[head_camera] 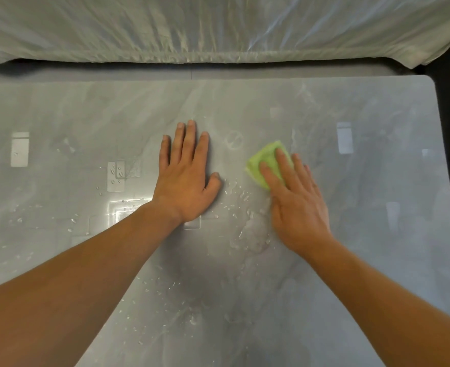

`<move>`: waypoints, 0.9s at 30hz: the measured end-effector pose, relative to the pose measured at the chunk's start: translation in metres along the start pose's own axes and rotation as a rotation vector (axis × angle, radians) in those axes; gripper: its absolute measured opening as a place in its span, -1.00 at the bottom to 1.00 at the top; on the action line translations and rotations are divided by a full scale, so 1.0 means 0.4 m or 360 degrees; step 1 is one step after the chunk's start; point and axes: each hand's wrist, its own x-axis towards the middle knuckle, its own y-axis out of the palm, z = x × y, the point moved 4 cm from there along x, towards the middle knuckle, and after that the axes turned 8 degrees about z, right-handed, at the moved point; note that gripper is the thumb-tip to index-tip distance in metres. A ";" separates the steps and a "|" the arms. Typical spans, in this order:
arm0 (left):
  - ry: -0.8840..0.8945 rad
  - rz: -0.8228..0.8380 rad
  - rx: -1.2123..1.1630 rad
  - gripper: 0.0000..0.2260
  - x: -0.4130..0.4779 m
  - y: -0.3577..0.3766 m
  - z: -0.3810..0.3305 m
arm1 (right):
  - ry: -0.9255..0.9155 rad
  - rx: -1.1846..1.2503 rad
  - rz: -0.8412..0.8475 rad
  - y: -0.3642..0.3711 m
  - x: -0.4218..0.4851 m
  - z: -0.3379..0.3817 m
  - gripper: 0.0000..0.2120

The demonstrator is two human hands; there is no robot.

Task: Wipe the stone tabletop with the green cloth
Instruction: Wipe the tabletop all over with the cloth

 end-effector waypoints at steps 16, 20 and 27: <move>-0.0049 0.0109 -0.0123 -0.39 -0.136 0.049 0.010 | 0.0390 0.0103 -0.0104 -0.011 0.130 0.107 -0.31; -0.0018 0.0143 -0.0153 -0.39 -0.138 0.046 0.012 | -0.0263 -0.0117 0.0059 0.031 0.078 0.162 -0.30; -0.0024 0.0130 -0.0092 -0.37 -0.137 0.056 0.014 | 0.0227 0.0000 -0.0038 -0.009 0.147 0.133 -0.30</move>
